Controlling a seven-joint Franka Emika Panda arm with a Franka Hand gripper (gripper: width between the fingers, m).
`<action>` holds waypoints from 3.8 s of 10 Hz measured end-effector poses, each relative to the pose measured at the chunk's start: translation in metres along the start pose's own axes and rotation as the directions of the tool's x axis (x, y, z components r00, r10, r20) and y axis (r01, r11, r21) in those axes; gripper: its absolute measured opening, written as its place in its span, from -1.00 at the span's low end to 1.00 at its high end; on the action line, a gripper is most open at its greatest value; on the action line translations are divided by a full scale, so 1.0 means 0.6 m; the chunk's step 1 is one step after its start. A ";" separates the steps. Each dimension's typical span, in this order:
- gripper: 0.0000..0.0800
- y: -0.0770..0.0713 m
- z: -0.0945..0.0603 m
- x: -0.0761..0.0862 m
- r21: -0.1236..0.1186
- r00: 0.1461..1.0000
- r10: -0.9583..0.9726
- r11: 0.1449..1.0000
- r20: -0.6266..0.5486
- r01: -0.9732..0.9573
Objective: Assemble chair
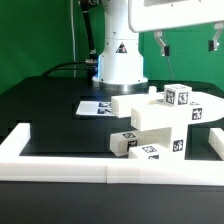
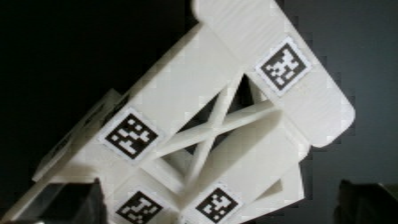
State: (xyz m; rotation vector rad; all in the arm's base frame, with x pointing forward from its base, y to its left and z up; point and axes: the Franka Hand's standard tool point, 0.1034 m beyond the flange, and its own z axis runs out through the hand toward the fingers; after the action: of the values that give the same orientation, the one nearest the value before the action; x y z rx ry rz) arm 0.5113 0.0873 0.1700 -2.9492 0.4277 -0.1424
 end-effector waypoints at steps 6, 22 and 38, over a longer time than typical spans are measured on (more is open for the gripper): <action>0.62 0.033 0.024 -0.052 -0.056 0.987 -0.160 0.985 0.022 0.161; 0.62 0.065 0.092 -0.144 -0.079 0.994 -0.102 0.991 0.037 0.105; 0.62 0.059 0.148 -0.167 -0.065 0.888 -0.431 0.893 0.159 0.445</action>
Offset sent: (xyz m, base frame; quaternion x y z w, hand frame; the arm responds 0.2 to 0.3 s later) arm -0.0321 -0.0028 -0.0052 -0.0543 -0.0269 -0.1827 0.9813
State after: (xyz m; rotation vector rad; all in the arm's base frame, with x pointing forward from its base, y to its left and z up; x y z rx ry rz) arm 0.4161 0.0956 0.0694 -3.0761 -0.2681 0.0382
